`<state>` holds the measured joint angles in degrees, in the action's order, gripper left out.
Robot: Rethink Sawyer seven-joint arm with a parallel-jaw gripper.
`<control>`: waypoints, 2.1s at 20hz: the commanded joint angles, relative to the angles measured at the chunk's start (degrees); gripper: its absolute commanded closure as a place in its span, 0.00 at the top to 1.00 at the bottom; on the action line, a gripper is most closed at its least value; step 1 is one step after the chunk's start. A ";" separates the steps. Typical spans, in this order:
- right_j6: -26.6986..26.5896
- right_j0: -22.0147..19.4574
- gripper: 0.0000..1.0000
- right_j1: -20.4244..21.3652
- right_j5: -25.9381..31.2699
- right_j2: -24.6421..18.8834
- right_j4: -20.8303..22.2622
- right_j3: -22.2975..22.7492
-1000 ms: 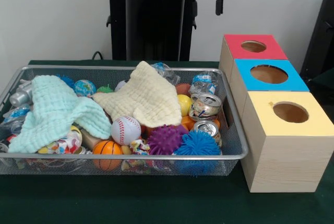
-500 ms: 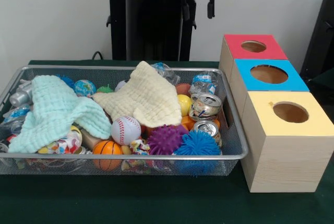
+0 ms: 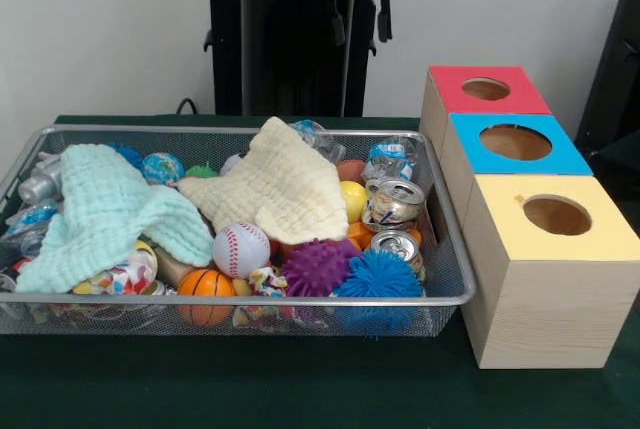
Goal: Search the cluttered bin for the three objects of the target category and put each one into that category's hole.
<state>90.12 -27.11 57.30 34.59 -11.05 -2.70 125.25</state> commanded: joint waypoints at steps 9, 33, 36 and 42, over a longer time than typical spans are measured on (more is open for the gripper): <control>0.88 -2.77 1.00 -8.70 7.06 -3.99 1.02 -9.85; -0.01 -2.38 1.00 -6.81 22.12 -3.01 3.25 -18.21; -0.69 -3.02 1.00 -7.74 21.76 -2.98 3.39 -18.88; -2.15 -4.40 1.00 -9.82 23.78 -2.88 4.41 -21.77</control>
<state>90.12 -29.58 51.43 52.06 -11.05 -1.84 108.69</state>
